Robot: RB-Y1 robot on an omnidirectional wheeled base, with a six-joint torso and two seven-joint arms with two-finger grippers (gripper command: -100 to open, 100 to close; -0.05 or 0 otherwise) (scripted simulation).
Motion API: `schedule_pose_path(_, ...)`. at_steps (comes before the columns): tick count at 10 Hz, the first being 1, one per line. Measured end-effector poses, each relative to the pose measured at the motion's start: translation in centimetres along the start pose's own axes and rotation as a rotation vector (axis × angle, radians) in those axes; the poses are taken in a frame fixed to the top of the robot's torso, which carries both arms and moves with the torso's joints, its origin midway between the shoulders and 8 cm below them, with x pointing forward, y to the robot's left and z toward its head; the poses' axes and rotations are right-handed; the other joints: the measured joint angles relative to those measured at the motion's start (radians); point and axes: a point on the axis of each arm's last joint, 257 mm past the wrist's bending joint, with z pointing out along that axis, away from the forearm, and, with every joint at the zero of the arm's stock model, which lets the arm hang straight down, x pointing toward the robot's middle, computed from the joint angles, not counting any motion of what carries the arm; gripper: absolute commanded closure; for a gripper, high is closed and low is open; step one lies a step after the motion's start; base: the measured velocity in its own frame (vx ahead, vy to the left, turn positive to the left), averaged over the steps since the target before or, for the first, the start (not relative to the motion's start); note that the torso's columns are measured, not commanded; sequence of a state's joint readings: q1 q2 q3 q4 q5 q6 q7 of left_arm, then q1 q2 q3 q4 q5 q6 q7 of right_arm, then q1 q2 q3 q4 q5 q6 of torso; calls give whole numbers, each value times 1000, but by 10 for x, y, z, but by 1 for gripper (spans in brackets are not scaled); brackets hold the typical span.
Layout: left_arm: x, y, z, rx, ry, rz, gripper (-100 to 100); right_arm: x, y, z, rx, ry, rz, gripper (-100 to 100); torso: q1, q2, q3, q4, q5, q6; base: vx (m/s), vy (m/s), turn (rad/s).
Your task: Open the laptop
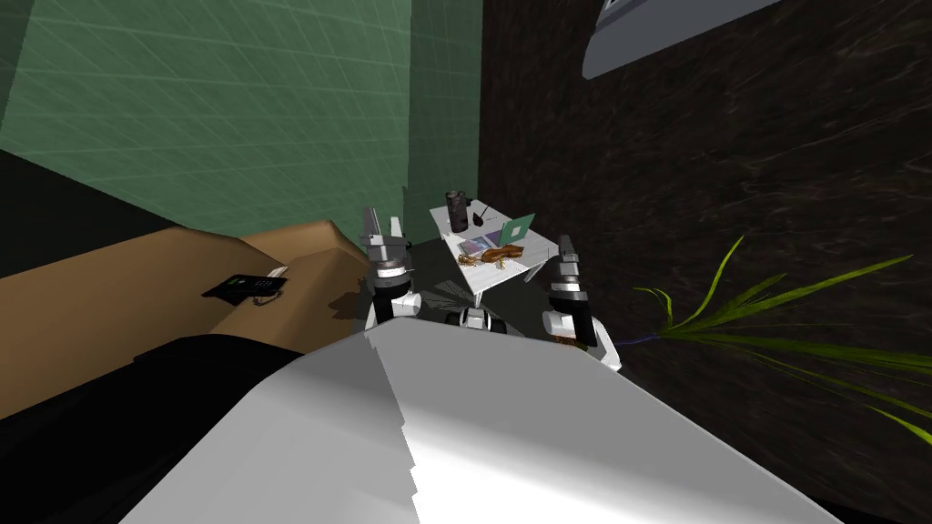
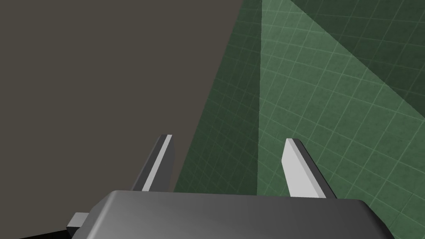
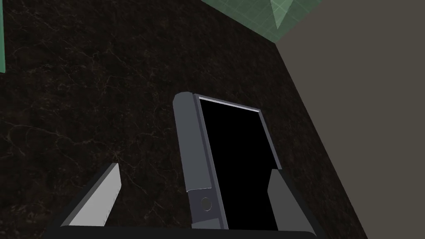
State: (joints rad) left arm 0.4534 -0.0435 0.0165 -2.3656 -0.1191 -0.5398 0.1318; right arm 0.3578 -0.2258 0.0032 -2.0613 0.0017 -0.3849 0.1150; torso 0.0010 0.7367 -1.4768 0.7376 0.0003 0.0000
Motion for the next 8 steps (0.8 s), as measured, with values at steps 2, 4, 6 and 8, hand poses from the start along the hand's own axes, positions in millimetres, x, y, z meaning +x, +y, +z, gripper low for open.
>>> schedule_pose_path(2, 0, 0, 0, 0, 0, 0, 0, 17, -25, 13, 46, 70, -48, -100, -2, 2, 1, 0, 0, 0, -47, 169, 144)
schedule_pose_path(4, 0, 0, 0, 0, 0, 0, 0, 30, -53, 13, 105, 142, -113, -100, -1, 0, 0, 0, 0, 0, -3, 146, 101)
schedule_pose_path(6, 0, 0, 0, 0, 0, 0, 0, 34, -71, 17, 145, 183, -158, -100, -3, 1, 1, 0, -1, 0, -10, 108, 77)
schedule_pose_path(8, 0, 0, 0, 0, 0, 0, 0, 39, -92, 17, 188, 218, -203, -100, -1, 1, 0, 0, 0, 0, 20, 109, 74)
